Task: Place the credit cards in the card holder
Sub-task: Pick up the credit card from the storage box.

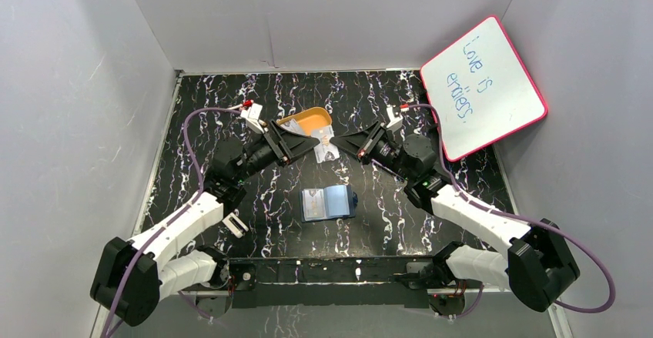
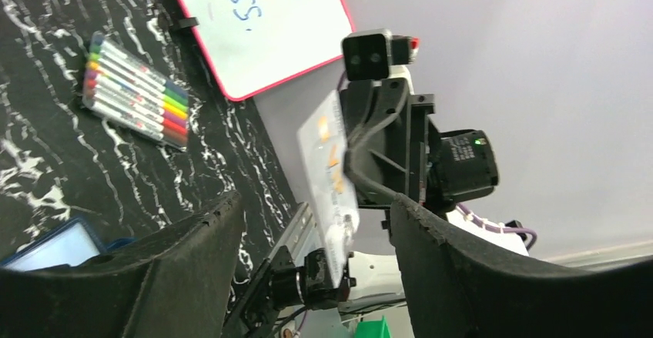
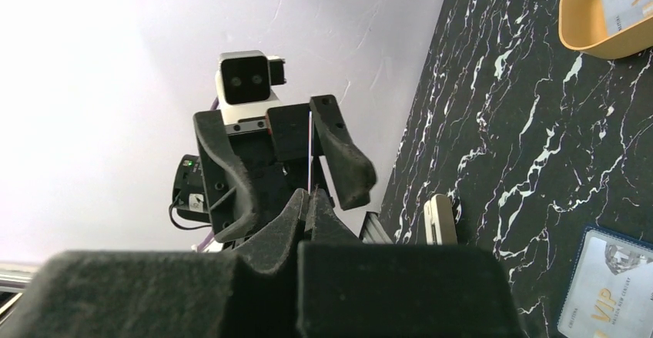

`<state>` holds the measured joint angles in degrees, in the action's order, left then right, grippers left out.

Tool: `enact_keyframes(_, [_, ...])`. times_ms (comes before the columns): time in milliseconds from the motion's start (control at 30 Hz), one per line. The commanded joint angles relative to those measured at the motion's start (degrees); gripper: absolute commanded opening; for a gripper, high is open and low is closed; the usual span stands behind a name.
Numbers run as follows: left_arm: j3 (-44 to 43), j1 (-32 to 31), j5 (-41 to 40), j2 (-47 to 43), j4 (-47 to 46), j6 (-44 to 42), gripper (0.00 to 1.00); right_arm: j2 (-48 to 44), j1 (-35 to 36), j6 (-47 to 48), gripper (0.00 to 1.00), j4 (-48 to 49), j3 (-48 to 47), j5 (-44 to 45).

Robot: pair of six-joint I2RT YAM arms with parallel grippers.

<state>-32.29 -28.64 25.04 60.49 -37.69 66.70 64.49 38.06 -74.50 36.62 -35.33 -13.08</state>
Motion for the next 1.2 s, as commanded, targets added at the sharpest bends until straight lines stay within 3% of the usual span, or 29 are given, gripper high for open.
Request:
enact_keyframes(0, [-3.4, -0.4, 3.7, 0.5, -5.0, 0.5, 0.65, 0.2, 0.7, -0.6, 0.00, 4.6, -1.8, 1.6])
enact_keyframes(267, [-3.2, -0.4, 5.5, 1.8, -6.8, 2.1, 0.27, 0.8, 1.0, 0.9, 0.00, 3.9, -3.6, -1.5])
enact_keyframes(433, [-2.7, -0.4, 6.1, 1.7, -7.3, 2.1, 0.15, 0.3, 1.0, 2.7, 0.00, 3.9, -4.3, -4.5])
enact_keyframes(533, [-2.1, -0.4, 6.6, 1.4, -7.6, 2.1, 0.00, 0.5, 1.0, 4.6, 0.00, 3.9, -5.4, -8.5])
enact_keyframes(633, [-1.3, -0.4, 6.4, 0.4, -7.7, 2.0, 0.00, 0.3, 1.0, 6.8, 0.00, 1.7, -6.6, -13.1])
enact_keyframes(767, [-1.1, -0.4, 7.5, -0.2, -7.7, 1.5, 0.00, -0.5, 0.7, 9.4, 0.23, -1.9, -8.1, -17.2])
enact_keyframes(833, [-1.1, -0.4, 8.6, -0.2, -7.7, 1.4, 0.00, -1.1, 0.3, 10.6, 0.28, -3.8, -8.8, -18.3])
enact_keyframes(1167, [-0.7, -0.4, 12.0, -0.7, -8.9, 1.3, 0.00, -4.7, -3.3, 12.5, 0.29, -6.4, -8.1, -22.9])
